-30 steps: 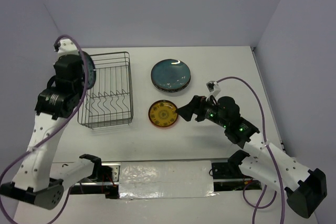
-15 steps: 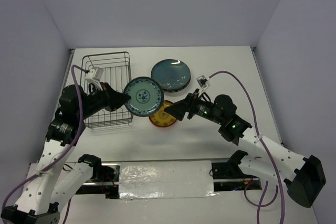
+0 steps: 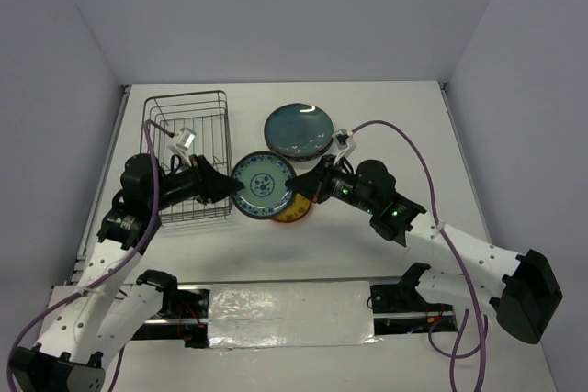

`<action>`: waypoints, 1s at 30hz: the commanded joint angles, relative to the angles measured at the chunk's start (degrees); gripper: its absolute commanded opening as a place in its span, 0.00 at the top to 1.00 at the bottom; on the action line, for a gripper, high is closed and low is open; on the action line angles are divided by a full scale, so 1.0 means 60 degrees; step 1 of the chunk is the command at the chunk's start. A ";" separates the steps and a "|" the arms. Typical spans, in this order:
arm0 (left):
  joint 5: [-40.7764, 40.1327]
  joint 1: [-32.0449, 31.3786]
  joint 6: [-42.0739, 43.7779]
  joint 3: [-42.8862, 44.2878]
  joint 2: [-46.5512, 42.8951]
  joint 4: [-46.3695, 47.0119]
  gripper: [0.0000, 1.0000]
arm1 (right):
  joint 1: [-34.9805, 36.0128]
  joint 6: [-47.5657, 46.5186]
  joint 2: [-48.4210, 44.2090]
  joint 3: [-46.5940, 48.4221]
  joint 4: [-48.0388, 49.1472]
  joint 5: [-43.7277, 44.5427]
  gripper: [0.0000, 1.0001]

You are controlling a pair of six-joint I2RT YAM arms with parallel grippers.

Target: Unload the plates from the dish rack

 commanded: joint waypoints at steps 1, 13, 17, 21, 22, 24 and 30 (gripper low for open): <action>-0.0105 -0.0014 0.0203 0.0158 0.0137 0.0180 0.55 | 0.0081 0.0079 -0.0046 0.0437 0.0553 0.0358 1.00; -0.9230 -0.0014 0.1258 0.2488 0.0183 -0.5375 0.00 | -0.0240 0.0285 0.0216 0.0378 -0.2189 0.3014 1.00; -0.9760 -0.0014 0.1974 0.2240 -0.0930 -0.4924 0.00 | -0.0548 0.0211 0.1253 0.0364 -0.1896 0.2602 0.99; -1.0244 -0.0014 0.2168 0.1377 -0.2028 -0.4351 0.00 | -0.0753 0.0284 0.2105 0.0261 -0.1354 0.2265 0.97; -1.0245 -0.0014 0.2153 0.1346 -0.2147 -0.4278 0.01 | -0.0797 0.0299 0.2281 0.0276 -0.1324 0.2221 0.97; -1.0040 -0.0014 0.2255 0.1331 -0.2367 -0.4160 0.01 | -0.0885 0.0299 0.2705 0.0290 -0.1149 0.2148 0.96; -0.9791 -0.0014 0.2328 0.1257 -0.2251 -0.4130 0.00 | -0.0929 0.0328 0.3322 0.0305 -0.1002 0.1899 0.74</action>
